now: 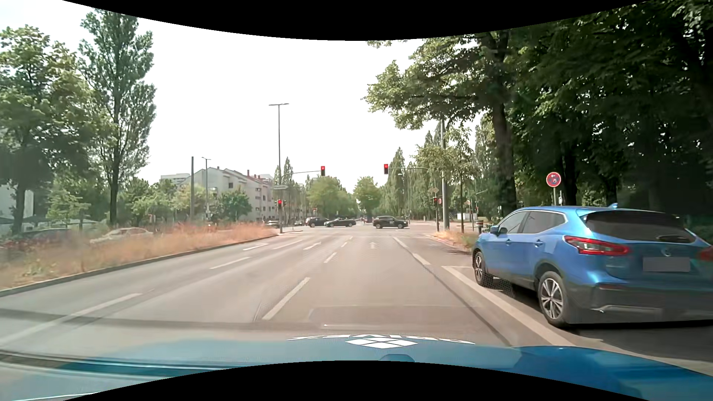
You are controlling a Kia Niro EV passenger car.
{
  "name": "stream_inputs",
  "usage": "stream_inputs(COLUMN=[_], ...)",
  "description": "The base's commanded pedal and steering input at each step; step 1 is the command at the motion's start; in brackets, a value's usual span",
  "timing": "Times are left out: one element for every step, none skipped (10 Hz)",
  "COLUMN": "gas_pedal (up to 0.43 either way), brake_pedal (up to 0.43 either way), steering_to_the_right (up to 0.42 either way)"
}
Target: Follow the waypoints while adhering to traffic rules and regulations
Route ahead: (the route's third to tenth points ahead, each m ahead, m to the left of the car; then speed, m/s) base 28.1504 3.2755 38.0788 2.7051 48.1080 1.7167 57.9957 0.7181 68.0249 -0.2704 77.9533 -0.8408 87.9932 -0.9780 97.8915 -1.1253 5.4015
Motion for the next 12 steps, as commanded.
stream_inputs(gas_pedal=[0.000,0.000,0.000,0.000,0.000,0.000,0.000,0.000,0.000,0.000,0.000,0.000], brake_pedal=[0.000,0.000,0.000,0.000,0.000,0.000,0.000,0.000,0.000,0.000,0.000,0.000], steering_to_the_right=[0.001,0.002,0.001,0.001,0.002,0.002,0.002,0.001,0.002,0.001,0.002,0.001])
